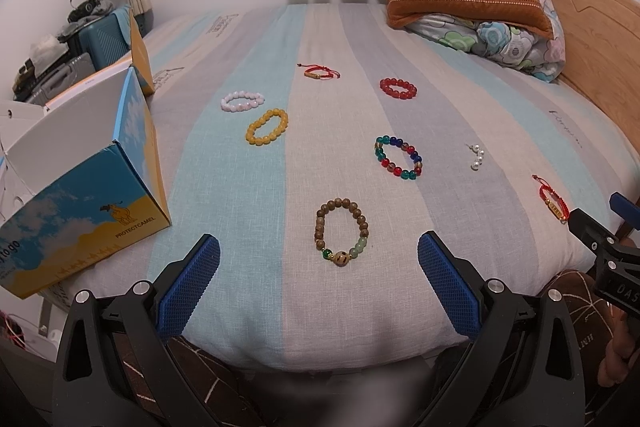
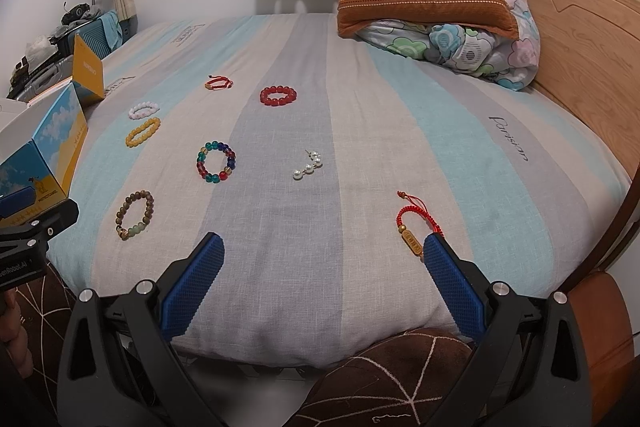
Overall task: Organize jewelry
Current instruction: 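Grasp the brown wooden bead bracelet with the left tool while the right tool grasps the red string bracelet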
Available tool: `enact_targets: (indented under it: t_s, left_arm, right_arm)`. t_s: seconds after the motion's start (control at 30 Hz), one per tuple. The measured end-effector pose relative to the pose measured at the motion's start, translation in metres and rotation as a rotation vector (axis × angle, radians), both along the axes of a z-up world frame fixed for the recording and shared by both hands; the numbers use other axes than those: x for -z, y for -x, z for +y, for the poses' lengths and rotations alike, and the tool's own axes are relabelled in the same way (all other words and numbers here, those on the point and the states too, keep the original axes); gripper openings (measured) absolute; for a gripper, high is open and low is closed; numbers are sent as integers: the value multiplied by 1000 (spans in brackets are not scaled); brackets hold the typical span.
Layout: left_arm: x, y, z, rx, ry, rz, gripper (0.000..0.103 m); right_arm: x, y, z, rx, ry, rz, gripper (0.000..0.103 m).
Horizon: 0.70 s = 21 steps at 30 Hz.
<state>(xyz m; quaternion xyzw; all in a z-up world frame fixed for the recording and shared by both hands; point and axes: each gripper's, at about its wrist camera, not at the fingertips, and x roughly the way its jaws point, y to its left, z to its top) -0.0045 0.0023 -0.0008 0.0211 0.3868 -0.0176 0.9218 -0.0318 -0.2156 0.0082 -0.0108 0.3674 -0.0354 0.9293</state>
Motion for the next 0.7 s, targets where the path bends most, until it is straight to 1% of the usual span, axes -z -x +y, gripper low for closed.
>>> enact_targets:
  t_s: [0.2, 0.37, 0.47, 0.6, 0.7]
  left_arm:
    - [9, -12, 1, -3, -3, 21, 97]
    - [20, -30, -1, 5, -12, 18, 97]
    - [31, -45, -5, 10, -23, 31, 97]
    - [40, -64, -5, 8, -10, 23, 97]
    - [48, -74, -5, 4, -9, 23, 97]
  right_arm:
    - [2, -8, -6, 12, -14, 14, 96]
    - [8, -26, -15, 24, 4, 33, 96]
    - [18, -42, -26, 50, 5, 58, 96]
    - [36, -64, -41, 83, 33, 101, 96]
    - [49, -80, -54, 114, 12, 141, 96]
